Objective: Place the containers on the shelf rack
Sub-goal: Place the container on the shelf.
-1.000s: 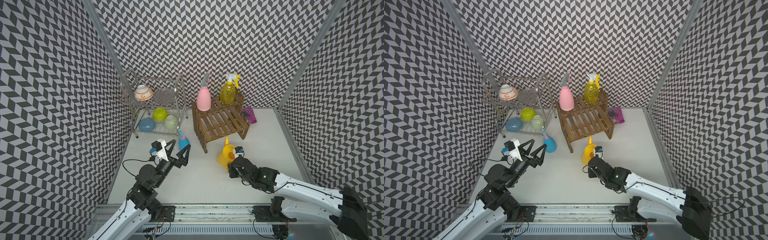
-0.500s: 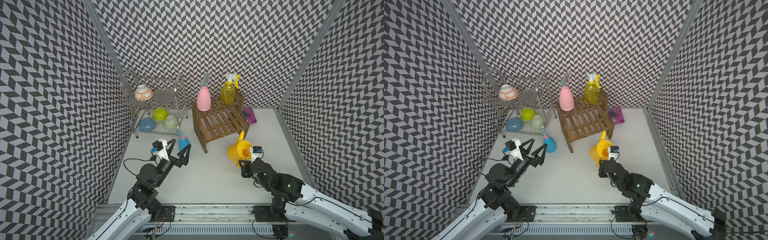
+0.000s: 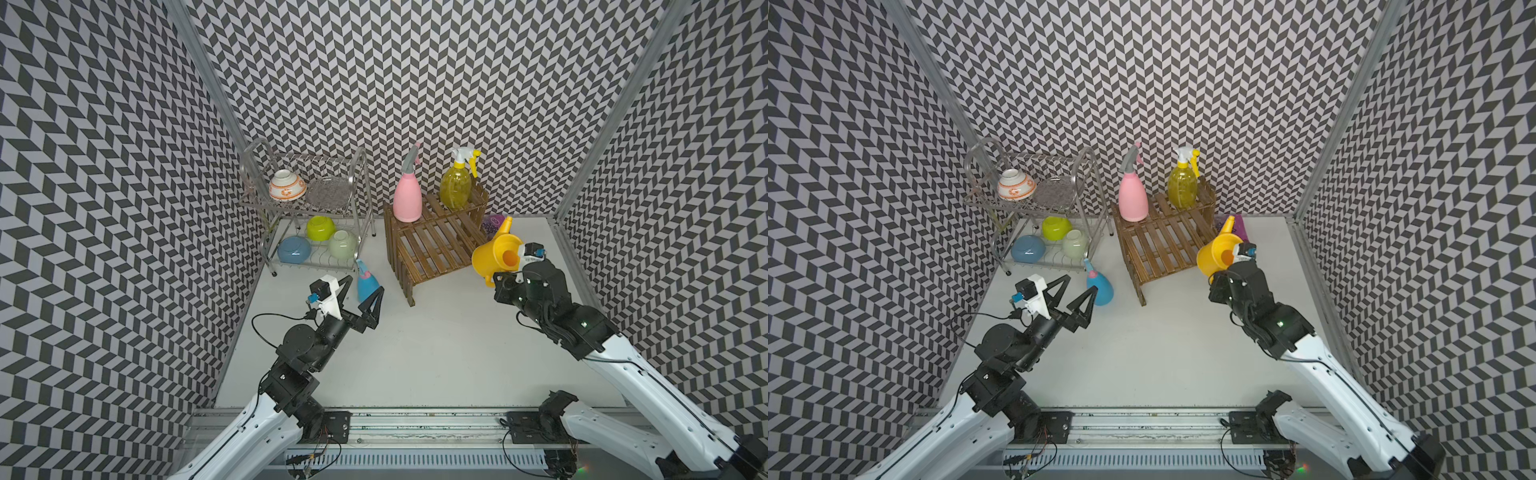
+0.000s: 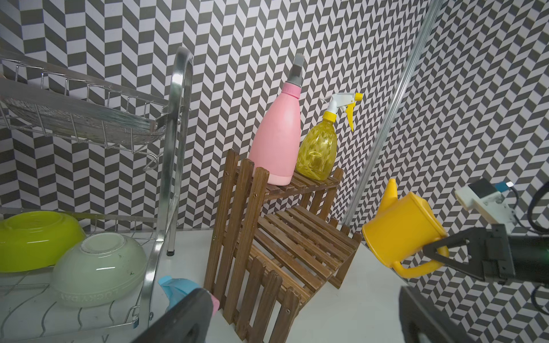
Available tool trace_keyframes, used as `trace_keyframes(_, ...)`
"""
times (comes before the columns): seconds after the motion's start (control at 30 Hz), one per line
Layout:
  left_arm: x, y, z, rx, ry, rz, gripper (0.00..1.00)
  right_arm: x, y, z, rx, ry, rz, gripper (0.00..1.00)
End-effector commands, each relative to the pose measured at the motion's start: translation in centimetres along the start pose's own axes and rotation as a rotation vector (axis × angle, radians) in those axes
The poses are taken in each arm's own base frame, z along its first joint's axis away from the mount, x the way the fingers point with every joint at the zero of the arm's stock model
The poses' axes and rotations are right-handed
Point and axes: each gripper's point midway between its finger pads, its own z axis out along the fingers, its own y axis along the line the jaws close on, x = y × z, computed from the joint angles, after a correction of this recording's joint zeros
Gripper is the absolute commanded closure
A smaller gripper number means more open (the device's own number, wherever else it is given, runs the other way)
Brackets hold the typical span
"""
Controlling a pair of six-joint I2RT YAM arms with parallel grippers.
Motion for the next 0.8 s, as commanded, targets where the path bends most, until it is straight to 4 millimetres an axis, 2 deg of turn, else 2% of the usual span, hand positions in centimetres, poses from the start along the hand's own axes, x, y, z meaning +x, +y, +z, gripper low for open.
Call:
trace_keyframes(0.0,-2.1,-0.2,0.0,-0.004,-0.063,0.041,0.00,-3.6,2.7,0.6,-0.095,-0.055,-0.067,1.00)
trace_keyframes(0.17,-2.9,-0.3,0.2,-0.007,-0.077,0.093,0.00,-4.9,2.8,3.3,-0.043,-0.036,-0.136,1.00)
trace_keyframes(0.4,-3.2,-0.5,0.8,-0.009,-0.080,0.154,0.00,-5.8,3.1,5.7,-0.009,-0.021,-0.171,1.00)
trace_keyframes(0.77,-3.2,-0.5,1.6,-0.005,-0.078,0.196,0.00,-6.3,2.6,7.0,0.042,-0.019,-0.173,1.00)
